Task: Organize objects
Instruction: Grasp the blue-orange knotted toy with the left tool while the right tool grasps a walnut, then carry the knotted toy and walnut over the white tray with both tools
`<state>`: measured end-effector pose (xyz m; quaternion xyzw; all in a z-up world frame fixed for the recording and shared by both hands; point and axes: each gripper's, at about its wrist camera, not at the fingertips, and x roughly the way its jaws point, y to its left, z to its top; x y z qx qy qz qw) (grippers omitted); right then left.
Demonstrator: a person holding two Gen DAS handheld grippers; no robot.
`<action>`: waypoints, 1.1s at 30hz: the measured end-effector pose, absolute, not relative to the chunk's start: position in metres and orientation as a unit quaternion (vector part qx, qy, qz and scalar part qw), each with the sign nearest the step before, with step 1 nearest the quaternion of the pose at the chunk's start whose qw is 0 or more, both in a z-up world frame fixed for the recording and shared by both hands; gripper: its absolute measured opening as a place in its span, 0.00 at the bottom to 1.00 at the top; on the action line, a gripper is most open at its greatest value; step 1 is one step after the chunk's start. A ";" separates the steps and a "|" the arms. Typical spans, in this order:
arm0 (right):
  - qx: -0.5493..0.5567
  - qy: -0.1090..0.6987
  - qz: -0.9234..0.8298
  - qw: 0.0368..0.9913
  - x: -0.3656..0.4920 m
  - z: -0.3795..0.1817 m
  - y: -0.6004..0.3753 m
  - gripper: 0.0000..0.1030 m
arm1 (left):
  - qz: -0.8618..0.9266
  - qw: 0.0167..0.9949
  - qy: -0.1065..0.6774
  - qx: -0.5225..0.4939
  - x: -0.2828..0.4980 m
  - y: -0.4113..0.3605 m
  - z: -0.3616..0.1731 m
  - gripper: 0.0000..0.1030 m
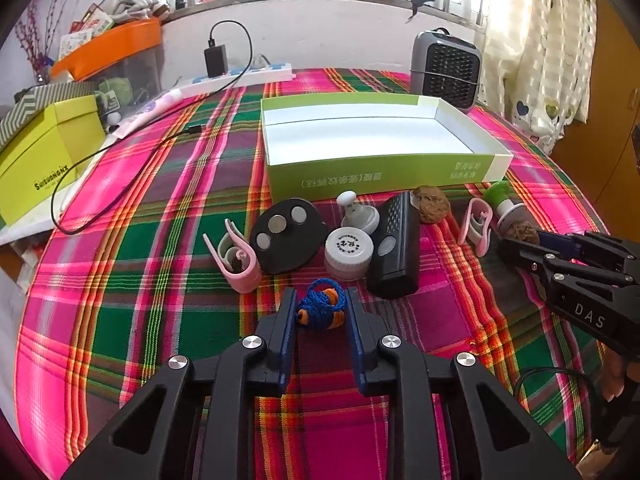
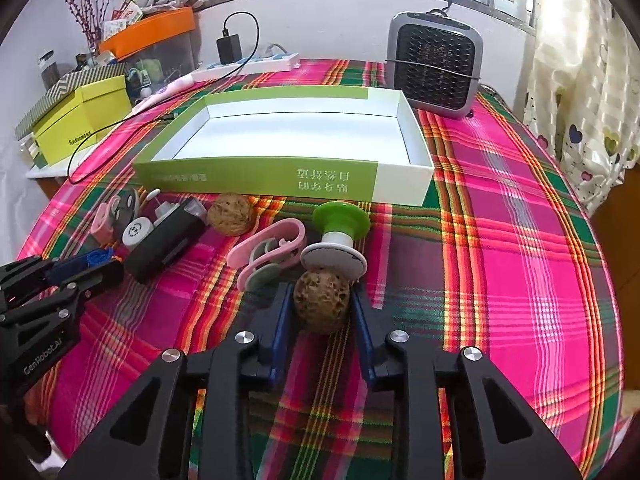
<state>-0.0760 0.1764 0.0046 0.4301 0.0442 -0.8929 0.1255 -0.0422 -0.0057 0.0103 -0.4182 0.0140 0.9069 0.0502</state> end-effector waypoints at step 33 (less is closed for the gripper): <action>0.405 0.039 -0.898 0.169 -0.091 0.040 0.166 0.29 | 0.919 0.093 0.001 -0.384 -0.076 -0.002 0.050 0.21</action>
